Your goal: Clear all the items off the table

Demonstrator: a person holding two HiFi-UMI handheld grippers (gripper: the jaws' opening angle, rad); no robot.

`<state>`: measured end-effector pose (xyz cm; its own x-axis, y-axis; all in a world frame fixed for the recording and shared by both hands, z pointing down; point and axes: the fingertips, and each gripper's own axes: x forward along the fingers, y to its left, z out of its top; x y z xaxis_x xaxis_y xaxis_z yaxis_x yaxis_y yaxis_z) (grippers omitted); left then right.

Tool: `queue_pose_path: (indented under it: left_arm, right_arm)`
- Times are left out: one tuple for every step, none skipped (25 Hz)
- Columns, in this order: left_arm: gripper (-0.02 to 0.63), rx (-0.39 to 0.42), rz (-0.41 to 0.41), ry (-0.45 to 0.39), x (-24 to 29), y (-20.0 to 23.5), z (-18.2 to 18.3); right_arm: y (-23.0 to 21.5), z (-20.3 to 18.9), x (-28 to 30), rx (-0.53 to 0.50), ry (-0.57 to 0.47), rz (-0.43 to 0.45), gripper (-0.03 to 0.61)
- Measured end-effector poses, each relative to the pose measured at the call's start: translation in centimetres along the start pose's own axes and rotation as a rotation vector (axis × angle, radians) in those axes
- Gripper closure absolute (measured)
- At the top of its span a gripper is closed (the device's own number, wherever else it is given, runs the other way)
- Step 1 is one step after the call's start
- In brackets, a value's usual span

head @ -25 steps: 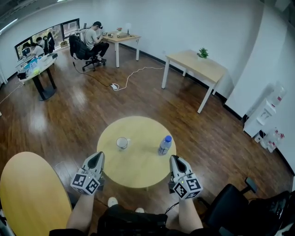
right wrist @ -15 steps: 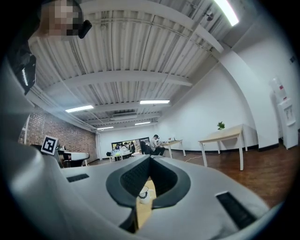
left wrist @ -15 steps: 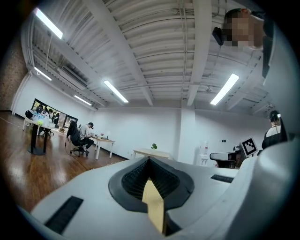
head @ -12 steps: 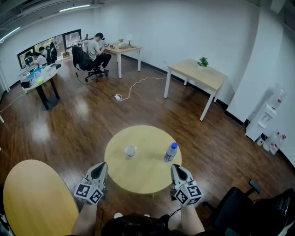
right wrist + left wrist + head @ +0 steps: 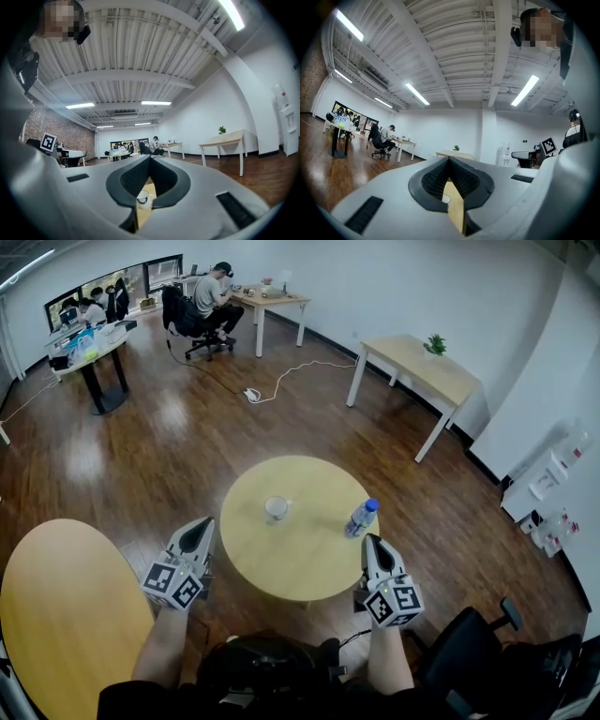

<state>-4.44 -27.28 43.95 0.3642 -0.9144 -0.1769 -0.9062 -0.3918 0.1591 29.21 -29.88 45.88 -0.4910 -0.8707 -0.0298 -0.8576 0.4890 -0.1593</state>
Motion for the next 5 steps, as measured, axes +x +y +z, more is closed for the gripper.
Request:
queue_pose_path:
  left_arm:
    - [0.614,0.0,0.001,-0.004,0.06,0.19,0.16]
    - [0.614,-0.001,0.002,-0.006,0.09,0.31,0.22]
    - [0.614,-0.002,0.003,-0.008,0.08,0.39,0.21]
    - [0.614,-0.004,0.005,-0.009,0.06,0.44,0.16]
    - [0.614,-0.006,0.006,-0.009,0.02,0.49,0.11]
  right_arm:
    - [0.23,0.24,0.31,-0.007,-0.001,0.003,0.577]
    - [0.39,0.4,0.55,-0.013,-0.003,0.006,0.577]
    - [0.51,0.49,0.73,-0.017,-0.005,0.008,0.577]
    - [0.6,0.55,0.88,-0.022,-0.006,0.01,0.578]
    - [0.69,0.6,1.02,-0.026,-0.006,0.012,0.578]
